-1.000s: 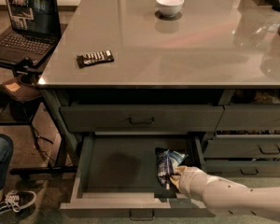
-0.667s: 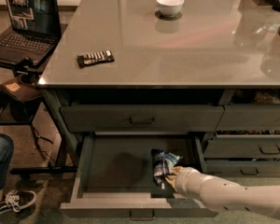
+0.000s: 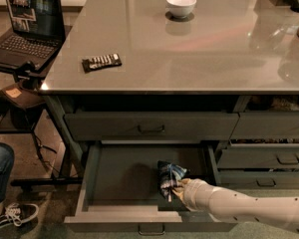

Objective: Place blue chip bag into middle drawer

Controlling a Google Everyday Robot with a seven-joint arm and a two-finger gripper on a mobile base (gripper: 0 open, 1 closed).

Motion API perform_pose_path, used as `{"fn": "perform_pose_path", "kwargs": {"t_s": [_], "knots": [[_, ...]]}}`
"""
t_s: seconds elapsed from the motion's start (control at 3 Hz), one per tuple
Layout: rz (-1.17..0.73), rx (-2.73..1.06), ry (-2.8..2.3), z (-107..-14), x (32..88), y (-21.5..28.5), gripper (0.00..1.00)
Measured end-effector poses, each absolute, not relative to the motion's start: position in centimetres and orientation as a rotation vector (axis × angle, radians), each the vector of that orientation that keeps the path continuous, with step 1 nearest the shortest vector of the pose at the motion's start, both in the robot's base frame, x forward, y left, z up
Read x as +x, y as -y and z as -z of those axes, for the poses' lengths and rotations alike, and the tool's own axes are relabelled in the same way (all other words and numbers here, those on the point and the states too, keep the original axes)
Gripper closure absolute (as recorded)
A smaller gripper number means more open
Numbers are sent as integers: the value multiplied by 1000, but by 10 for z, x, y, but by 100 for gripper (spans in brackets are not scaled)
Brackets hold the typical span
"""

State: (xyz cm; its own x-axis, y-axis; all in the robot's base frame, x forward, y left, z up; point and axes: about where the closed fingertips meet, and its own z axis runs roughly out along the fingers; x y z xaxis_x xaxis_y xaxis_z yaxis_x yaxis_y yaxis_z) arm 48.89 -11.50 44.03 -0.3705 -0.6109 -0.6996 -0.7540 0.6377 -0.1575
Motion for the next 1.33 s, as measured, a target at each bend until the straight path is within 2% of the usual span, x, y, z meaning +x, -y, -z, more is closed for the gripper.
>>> {"fn": "perform_pose_path", "kwargs": {"t_s": [1.0,1.33], "knots": [[-242,-1061,-2102,-440,489,115,12],[-242,-1061,-2102,-440,489,115,0]]}}
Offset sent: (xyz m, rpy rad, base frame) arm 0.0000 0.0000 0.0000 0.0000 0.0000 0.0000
